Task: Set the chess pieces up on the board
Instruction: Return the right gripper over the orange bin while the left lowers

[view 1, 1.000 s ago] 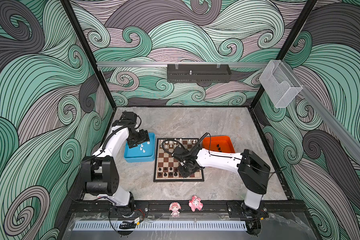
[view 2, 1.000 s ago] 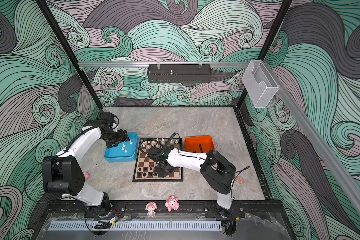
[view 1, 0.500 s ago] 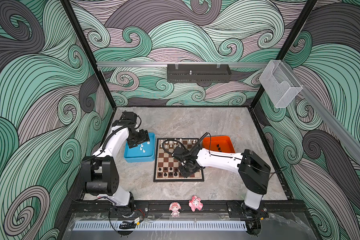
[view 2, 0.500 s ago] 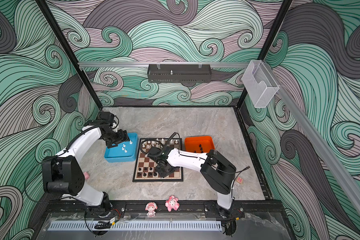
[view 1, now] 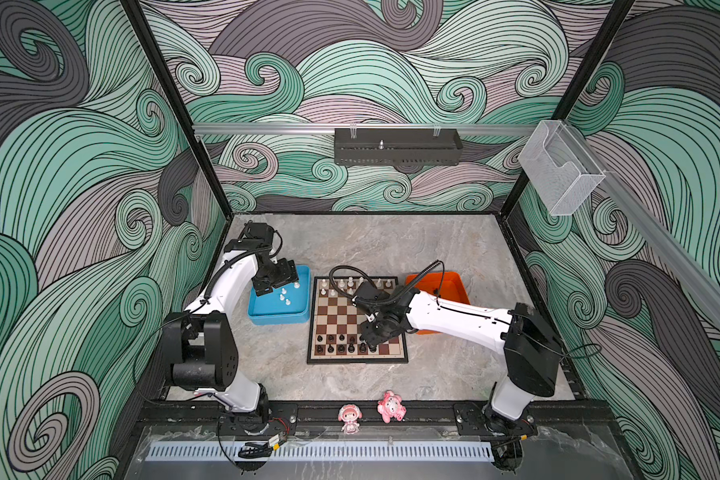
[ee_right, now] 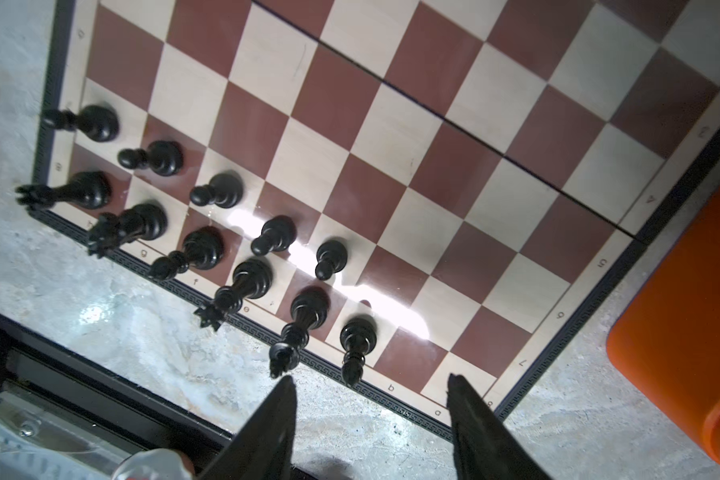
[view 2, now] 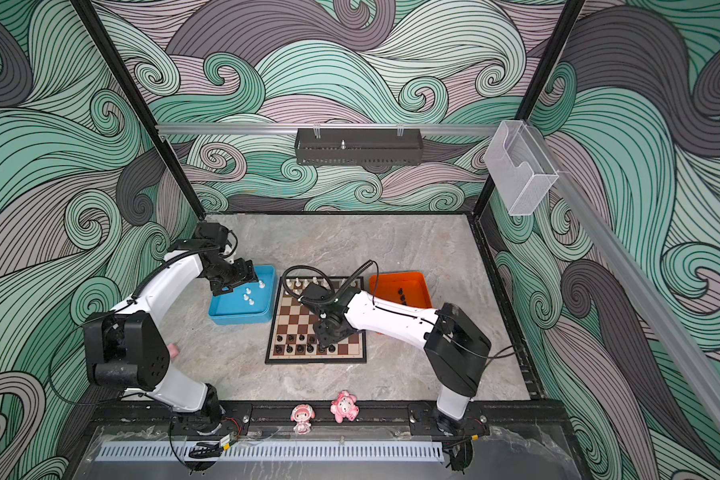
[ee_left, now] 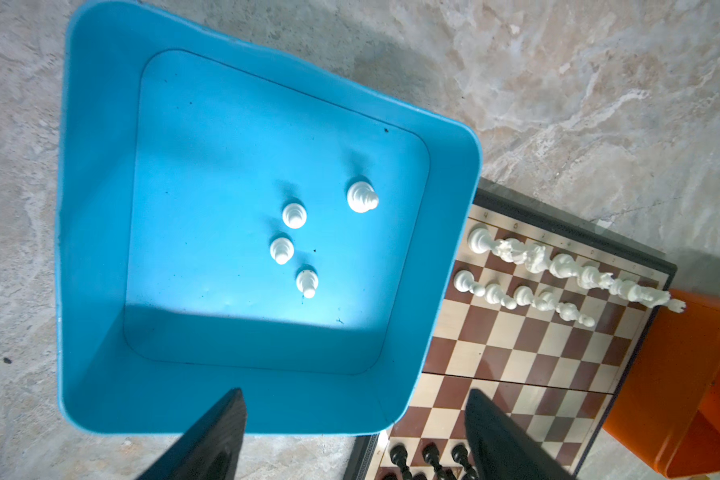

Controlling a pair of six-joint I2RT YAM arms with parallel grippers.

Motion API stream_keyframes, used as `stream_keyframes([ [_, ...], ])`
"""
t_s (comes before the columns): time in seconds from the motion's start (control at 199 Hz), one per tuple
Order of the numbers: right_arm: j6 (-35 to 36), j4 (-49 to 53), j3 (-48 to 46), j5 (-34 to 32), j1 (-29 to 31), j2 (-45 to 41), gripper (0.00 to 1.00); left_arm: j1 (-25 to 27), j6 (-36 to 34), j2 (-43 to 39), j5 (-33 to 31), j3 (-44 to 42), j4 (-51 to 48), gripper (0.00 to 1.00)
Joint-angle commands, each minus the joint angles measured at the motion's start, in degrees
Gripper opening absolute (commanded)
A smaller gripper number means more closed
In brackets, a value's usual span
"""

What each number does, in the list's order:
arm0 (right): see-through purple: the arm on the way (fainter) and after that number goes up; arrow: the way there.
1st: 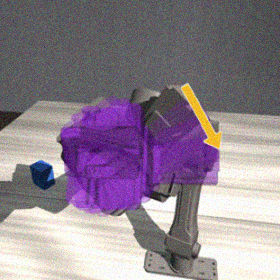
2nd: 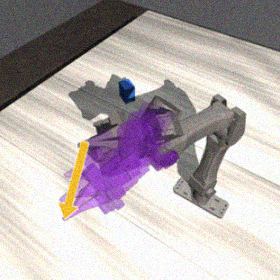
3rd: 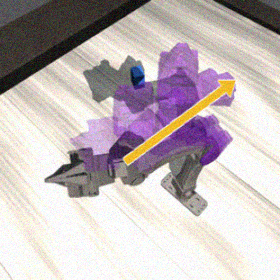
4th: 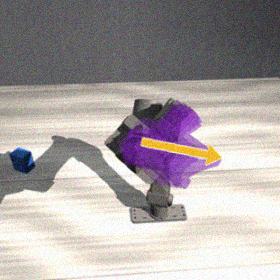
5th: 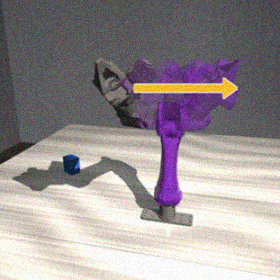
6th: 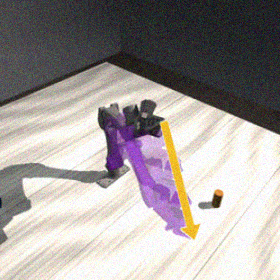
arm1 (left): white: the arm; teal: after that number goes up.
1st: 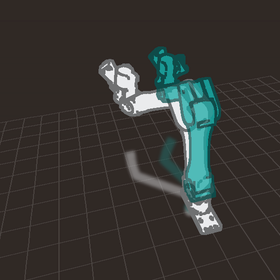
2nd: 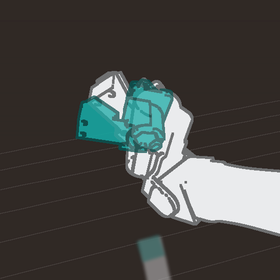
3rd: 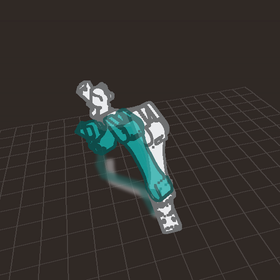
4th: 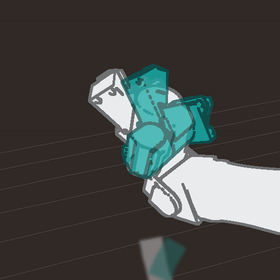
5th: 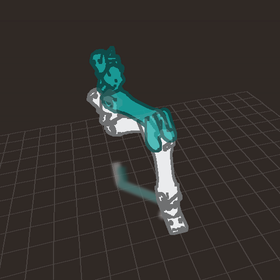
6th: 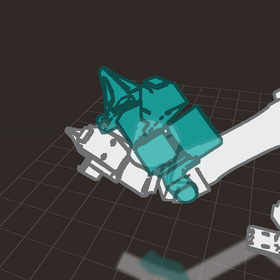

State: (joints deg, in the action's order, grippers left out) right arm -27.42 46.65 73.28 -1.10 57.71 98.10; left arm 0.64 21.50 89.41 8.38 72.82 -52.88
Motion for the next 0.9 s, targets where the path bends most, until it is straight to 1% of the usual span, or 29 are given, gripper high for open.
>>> stream_keyframes([
  [0.0,0.69,2.07,1.2,0.23,-2.89,-3.8,0.68,-0.55,-0.27,-0.01,-2.42,2.76,-1.74,0.86],
  [0.151,2.69,2.13,1.91,0.71,-8.4,-7.79,0.89,-0.91,0.12,-0.03,-3.1,3.28,-2.27,0.86],
  [0.171,3.06,2.19,2.08,0.48,-9.15,-8.27,0.95,-0.99,0.2,-0.02,-3.11,3.3,-2.36,0.86],
  [0.176,3.11,2.2,2.15,0.44,-9.35,-8.41,0.96,-0.99,0.21,-0.02,-3.06,3.3,-2.38,0.88],
  [0.191,3.28,2.15,2.26,0.36,-9.94,-8.66,0.99,-1.07,0.29,-0.08,-3.06,3.37,-2.42,0.96],
  [0.206,3.52,2.13,2.38,0.46,-10.63,-9.0,0.99,-1.13,0.32,-0.09,-2.95,3.38,-2.48,0.98],
  [0.231,3.72,2.18,2.56,0.68,-11.73,-9.57,0.99,-1.17,0.43,-0.06,-2.91,3.38,-2.55,0.99],
  [0.452,6.09,2.25,2.54,3.3,-23.66,-13.03,0.99,-1.87,1.01,0.14,-3.23,3.64,-3.51,0.99],
  [0.543,6.74,2.2,1.74,4.35,-27.44,-13.72,0.99,-2.05,1.01,0.77,-3.68,3.73,-4.1,0.99],
  [0.659,7.07,2.16,0.46,6.06,-30.25,-14.07,0.99,-2.14,1.18,1.24,-4.68,2.72,-3.96,0.99],
  [0.9,5.4,0.98,-3.89,5.59,-33.19,-16.24,0.99,-2.31,1.27,2.7,-5.46,0.44,-2.59,0.98],
])
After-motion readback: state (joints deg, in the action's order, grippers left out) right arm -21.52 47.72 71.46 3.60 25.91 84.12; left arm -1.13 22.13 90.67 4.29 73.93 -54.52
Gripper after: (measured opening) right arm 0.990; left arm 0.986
